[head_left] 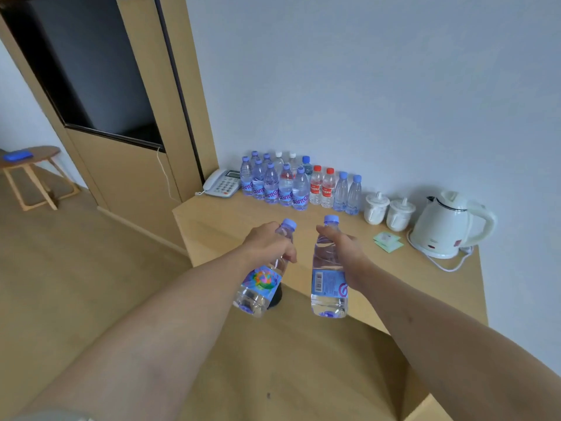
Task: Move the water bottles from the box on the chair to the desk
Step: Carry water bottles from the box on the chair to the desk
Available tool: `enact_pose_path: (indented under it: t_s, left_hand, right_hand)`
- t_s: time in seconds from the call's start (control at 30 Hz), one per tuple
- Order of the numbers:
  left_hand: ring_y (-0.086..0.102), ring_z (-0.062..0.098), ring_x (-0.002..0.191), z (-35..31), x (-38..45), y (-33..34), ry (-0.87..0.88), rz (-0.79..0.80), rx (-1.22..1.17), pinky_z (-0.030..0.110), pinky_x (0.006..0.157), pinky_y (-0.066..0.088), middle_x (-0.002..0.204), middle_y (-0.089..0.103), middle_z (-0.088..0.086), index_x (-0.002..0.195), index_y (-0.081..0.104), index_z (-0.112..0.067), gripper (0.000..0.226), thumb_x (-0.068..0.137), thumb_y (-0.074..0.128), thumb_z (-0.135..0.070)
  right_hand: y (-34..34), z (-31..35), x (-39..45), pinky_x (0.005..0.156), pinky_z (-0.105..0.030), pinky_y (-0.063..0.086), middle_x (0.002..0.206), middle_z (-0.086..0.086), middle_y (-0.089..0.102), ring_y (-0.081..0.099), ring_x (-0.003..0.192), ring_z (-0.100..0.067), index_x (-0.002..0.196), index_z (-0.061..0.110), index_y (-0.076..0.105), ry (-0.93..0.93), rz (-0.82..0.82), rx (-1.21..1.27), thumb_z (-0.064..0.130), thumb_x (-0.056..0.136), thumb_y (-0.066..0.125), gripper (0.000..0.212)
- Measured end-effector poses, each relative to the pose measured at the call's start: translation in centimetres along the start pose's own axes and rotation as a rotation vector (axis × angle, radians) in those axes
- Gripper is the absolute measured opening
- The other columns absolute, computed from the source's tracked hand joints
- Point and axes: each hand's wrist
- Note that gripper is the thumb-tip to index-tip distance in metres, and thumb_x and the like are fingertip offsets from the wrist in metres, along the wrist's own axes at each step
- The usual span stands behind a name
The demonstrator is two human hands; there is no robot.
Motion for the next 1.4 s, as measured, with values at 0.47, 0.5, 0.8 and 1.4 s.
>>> enact_pose_path:
  t_s: [0.47, 0.5, 0.8, 1.4]
  left_hand:
    - [0.064, 0.016, 0.094, -0.3, 26.3, 0.2, 0.225, 0.137, 0.008, 0.029, 0.07, 0.044, 0.099, 0.069, -0.008, 0.093, 0.066, -0.026, 0.042, 0.079, 0.052, -0.063]
    - [0.067, 0.018, 0.092, -0.7, 27.9, 0.0, 0.22, 0.163, 0.003, 0.028, 0.068, 0.047, 0.093, 0.07, -0.009, 0.093, 0.067, -0.026, 0.042, 0.077, 0.053, -0.063]
    - [0.07, 0.017, 0.09, -1.6, 39.7, 0.1, 0.337, 0.233, 0.039, 0.028, 0.074, 0.056, 0.089, 0.073, -0.006, 0.091, 0.071, -0.025, 0.026, 0.088, 0.069, -0.051]
    - [0.052, 0.02, 0.065, -6.7, 50.9, 4.6, 0.376, 0.134, 0.34, 0.03, 0.051, 0.032, 0.066, 0.05, -0.002, 0.066, 0.042, -0.02, 0.044, 0.082, 0.079, -0.039]
  right_hand:
    - [0.9, 3.1, 18.9, 0.065, -0.034, 0.06, 0.073, -0.008, 0.069, 0.069, 0.063, -0.024, 0.102, 0.006, 0.069, 0.008, -0.221, -0.052, 0.032, 0.082, 0.082, 0.035]
    - [1.0, 3.6, 20.1, 0.067, -0.034, 0.061, 0.073, -0.007, 0.07, 0.07, 0.065, -0.023, 0.105, 0.006, 0.07, 0.006, -0.25, -0.044, 0.032, 0.083, 0.081, 0.036]
    - [1.7, 4.7, 28.1, 0.087, -0.046, 0.059, 0.083, -0.006, 0.067, 0.065, 0.076, -0.025, 0.11, 0.01, 0.07, -0.02, -0.43, -0.044, 0.034, 0.088, 0.079, 0.034]
    - [-3.4, 7.4, 43.2, 0.052, -0.029, 0.036, 0.058, 0.003, 0.046, 0.043, 0.054, -0.014, 0.065, 0.02, 0.047, 0.045, -0.614, -0.599, 0.051, 0.065, 0.091, 0.054]
Point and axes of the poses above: each hand's wrist, its own x-axis towards the middle knuckle, its own y-axis out of the palm, z = x × y
